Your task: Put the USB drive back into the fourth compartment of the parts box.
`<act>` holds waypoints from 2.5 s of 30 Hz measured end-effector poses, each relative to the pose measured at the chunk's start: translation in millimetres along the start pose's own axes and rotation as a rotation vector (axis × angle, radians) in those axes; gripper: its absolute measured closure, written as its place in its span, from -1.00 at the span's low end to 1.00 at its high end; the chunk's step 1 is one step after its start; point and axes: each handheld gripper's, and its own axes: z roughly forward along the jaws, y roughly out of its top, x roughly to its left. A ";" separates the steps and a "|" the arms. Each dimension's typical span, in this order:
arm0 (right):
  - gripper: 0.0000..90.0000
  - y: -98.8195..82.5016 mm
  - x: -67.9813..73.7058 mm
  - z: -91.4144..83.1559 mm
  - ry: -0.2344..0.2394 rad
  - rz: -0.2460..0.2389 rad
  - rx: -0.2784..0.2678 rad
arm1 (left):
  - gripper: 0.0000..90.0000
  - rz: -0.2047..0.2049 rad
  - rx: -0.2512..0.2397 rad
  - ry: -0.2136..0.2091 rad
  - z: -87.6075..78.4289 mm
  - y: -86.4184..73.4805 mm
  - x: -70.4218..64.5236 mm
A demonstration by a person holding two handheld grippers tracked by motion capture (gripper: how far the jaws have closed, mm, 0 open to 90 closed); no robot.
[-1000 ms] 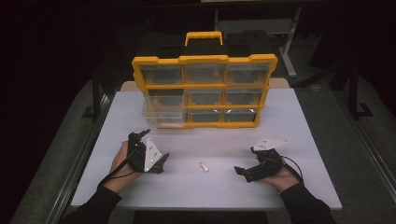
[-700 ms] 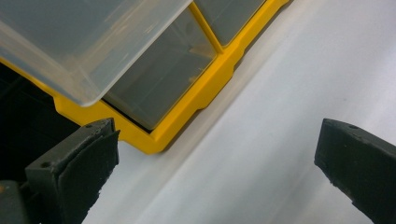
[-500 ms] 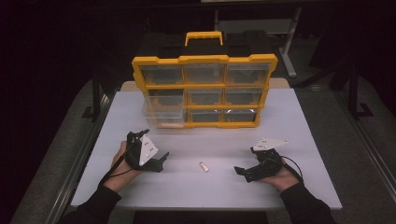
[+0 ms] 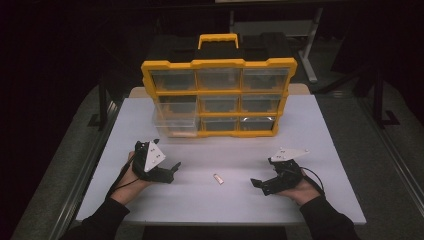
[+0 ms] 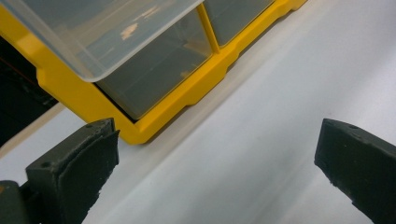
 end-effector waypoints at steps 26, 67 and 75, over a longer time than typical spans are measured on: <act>-1.00 -0.1 -0.1 0.4 0.000 0.001 0.002 | -1.00 -0.256 -0.009 -0.118 0.8 -5.1 17.2; -1.00 3.6 -1.7 0.4 0.019 0.017 0.018 | -1.00 -0.256 -0.077 -0.248 -24.4 -33.7 16.8; -1.00 12.5 0.2 0.6 0.044 0.003 0.044 | -1.00 -0.257 -0.070 -0.254 -23.7 -33.7 16.7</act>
